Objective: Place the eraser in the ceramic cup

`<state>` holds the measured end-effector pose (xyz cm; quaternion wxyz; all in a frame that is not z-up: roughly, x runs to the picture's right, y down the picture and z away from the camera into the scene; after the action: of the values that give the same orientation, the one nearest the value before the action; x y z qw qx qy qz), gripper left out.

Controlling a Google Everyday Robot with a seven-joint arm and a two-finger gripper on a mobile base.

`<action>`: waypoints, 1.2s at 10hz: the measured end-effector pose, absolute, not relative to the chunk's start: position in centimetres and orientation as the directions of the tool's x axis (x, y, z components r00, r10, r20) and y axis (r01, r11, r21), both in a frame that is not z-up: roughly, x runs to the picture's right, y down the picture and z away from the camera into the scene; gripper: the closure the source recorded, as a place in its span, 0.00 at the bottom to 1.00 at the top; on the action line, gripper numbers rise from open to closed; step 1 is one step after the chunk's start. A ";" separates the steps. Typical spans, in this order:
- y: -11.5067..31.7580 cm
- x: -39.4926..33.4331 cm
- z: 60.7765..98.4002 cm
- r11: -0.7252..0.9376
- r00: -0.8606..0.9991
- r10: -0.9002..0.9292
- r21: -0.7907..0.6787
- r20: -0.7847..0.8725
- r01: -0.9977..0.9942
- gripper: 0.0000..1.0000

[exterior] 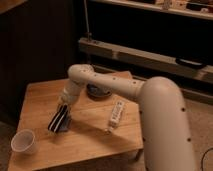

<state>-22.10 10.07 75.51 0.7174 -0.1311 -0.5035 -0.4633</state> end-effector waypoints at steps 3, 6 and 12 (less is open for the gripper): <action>10.4 -22.8 71.1 0.547 0.010 -0.625 0.429 0.781 0.718 1.00; 8.6 -27.0 66.3 0.456 -0.020 -0.800 0.630 0.600 0.629 1.00; 7.7 -32.2 61.5 0.169 -0.066 -0.970 0.848 0.233 0.502 1.00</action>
<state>-32.20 7.68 61.45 0.6283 0.2685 -0.4357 -0.5859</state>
